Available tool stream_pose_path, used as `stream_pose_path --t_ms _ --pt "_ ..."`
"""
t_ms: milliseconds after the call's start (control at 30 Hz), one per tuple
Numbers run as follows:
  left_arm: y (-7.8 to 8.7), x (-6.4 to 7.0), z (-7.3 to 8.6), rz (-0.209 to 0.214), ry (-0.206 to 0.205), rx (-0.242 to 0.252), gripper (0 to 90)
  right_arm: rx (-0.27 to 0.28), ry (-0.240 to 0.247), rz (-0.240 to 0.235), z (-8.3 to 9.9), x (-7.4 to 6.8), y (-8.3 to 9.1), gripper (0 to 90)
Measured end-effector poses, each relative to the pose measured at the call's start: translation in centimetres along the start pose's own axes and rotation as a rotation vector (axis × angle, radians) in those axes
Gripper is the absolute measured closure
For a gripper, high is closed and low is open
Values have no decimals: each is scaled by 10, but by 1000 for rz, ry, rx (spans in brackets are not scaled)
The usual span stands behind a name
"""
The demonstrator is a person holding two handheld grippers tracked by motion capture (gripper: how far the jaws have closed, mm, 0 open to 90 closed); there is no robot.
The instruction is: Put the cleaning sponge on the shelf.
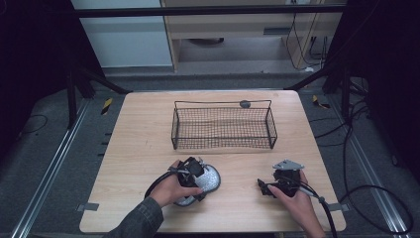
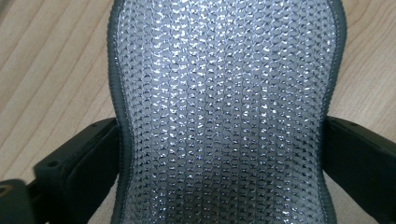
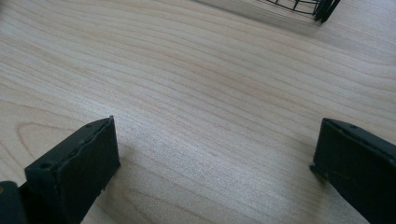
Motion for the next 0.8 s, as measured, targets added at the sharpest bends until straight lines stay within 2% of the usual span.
stream_pose_path --t_ms 200,233,267,533,800 --pt "6 2 2 -18 -24 17 58 -1 3 0 0 0 0 4" --pt "9 3 3 -23 -31 29 59 0 2 0 0 0 0 5" --pt "16 5 3 -44 -38 65 61 -1 1 0 0 0 0 4" --pt "36 8 10 -86 -51 136 66 0 -1 0 0 0 0 4" --pt "44 6 12 -108 -54 148 70 0 -1 0 0 0 0 4"
Point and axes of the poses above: each handheld gripper's, and its own axes: y roughly backward along the jaws, z roughly out of its underside, x roughly to its right, the point moved 1 cm from there along -y, roughly forward along the jaws, and after that the axes turned 3 degrees about z, right-handed, at the moved point
